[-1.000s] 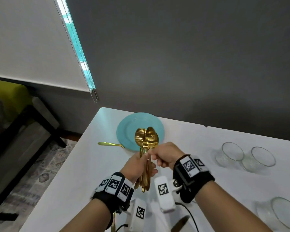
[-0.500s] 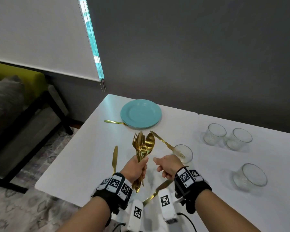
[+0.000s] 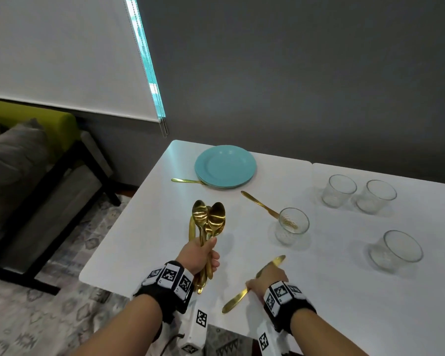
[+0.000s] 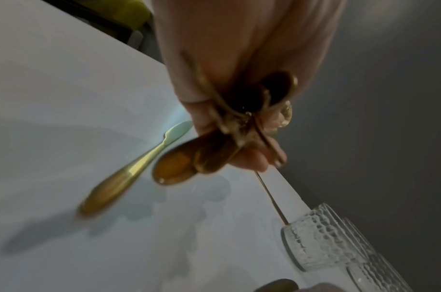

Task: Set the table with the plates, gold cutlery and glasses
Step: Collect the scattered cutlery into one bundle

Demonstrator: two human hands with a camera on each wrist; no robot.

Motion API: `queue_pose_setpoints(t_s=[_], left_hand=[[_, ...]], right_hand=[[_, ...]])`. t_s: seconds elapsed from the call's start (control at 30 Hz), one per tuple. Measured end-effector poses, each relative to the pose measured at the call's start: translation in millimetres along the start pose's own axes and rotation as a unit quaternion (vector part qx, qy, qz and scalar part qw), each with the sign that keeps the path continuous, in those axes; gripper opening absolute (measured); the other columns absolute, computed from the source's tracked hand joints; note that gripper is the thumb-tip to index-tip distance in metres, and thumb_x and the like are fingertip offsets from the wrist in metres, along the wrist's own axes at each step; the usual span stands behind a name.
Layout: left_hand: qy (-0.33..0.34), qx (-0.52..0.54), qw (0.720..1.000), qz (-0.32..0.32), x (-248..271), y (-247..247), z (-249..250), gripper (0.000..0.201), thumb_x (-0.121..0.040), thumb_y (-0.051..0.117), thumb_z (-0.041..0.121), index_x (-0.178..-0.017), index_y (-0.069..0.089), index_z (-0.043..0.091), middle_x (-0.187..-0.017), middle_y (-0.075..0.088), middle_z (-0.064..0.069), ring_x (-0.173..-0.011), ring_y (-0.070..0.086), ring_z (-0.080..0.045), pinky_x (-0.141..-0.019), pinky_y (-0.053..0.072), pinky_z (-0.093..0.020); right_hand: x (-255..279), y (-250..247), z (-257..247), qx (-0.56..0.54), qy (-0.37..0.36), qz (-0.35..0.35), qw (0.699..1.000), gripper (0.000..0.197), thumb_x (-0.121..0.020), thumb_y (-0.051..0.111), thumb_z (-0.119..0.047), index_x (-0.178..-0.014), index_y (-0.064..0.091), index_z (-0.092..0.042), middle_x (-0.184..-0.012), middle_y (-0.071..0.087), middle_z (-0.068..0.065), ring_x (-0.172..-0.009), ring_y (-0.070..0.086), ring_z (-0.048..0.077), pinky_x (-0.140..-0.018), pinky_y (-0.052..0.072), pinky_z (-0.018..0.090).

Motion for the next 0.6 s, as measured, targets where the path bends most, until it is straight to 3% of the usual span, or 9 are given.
queue_pose_setpoints(t_s=[0.13,0.2,0.3,0.4,0.6], left_hand=[[0.013,-0.02,1.0,0.001,-11.4,-13.7,1.9,0.023,-0.097,0.045,0.029,-0.086,0.052,0.01,-0.065,0.058,-0.006,-0.052,0.057,-0.017,-0.051,0.052,-0.026],[0.009,-0.01,1.0,-0.002,-18.2,-20.1,0.6,0.021,-0.097,0.047,0.028,-0.085,0.052,0.011,-0.065,0.058,-0.006,-0.053,0.057,-0.018,-0.053,0.051,-0.028],[0.0,-0.02,1.0,-0.008,-28.4,-29.6,-1.9,0.019,-0.096,0.049,0.029,-0.086,0.052,0.013,-0.066,0.059,-0.006,-0.054,0.058,-0.018,-0.055,0.052,-0.03],[-0.001,-0.029,0.999,-0.023,-36.1,-37.7,-4.2,0.016,-0.095,0.051,0.027,-0.086,0.052,0.014,-0.068,0.058,-0.005,-0.056,0.056,-0.017,-0.06,0.053,-0.031],[-0.004,-0.018,0.999,-0.035,-49.1,-56.9,-14.3,0.016,-0.096,0.049,0.018,-0.087,0.051,0.005,-0.066,0.055,-0.006,-0.053,0.054,-0.015,-0.052,0.051,-0.023]], right_hand=[[-7.0,0.7,-11.6,0.005,0.037,0.013,0.999,0.023,-0.086,0.062,-0.024,-0.099,0.065,-0.006,-0.107,0.067,0.009,-0.101,0.064,0.023,-0.075,0.049,0.023],[-8.5,0.1,-16.2,0.002,0.049,0.033,0.998,0.015,-0.088,0.058,-0.019,-0.08,0.061,-0.006,-0.097,0.064,0.012,-0.095,0.065,0.025,-0.071,0.048,0.024],[-11.7,1.3,-20.1,0.004,0.066,0.054,0.996,0.02,-0.09,0.054,-0.018,-0.076,0.061,-0.007,-0.088,0.064,0.008,-0.089,0.064,0.024,-0.07,0.048,0.025],[-17.0,2.7,-19.7,-0.008,0.085,0.061,0.994,0.032,-0.088,0.057,-0.021,-0.059,0.045,-0.011,-0.066,0.053,0.0,-0.074,0.056,0.022,-0.053,0.042,0.021],[-18.2,7.9,-34.4,0.008,0.071,0.071,0.995,0.034,-0.085,0.058,-0.02,-0.057,0.04,-0.013,-0.071,0.058,0.002,-0.092,0.066,0.022,-0.072,0.05,0.023]])
Point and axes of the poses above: each hand's wrist, its own x-axis away from the middle knuckle, its own y-axis out of the palm, z = x × y, the point moved 8 cm from there along -x, towards the middle knuckle
